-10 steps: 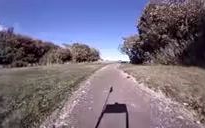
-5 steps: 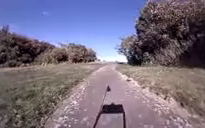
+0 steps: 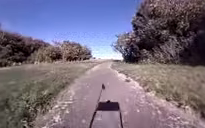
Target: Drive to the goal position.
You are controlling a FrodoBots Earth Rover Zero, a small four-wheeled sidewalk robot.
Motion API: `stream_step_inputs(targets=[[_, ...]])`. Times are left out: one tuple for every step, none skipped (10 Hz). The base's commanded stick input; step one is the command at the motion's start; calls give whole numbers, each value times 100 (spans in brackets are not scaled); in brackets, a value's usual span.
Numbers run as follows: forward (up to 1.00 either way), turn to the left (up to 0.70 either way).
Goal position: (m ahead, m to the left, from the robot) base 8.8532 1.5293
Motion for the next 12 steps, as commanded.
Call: stream_step_inputs(targets=[[100, 1], [100, 1], [100, 1], [100, 1], [100, 1], [100, 1], [100, 1], [100, 1], [100, 1], [100, 1], [100, 1], [100, 1]])
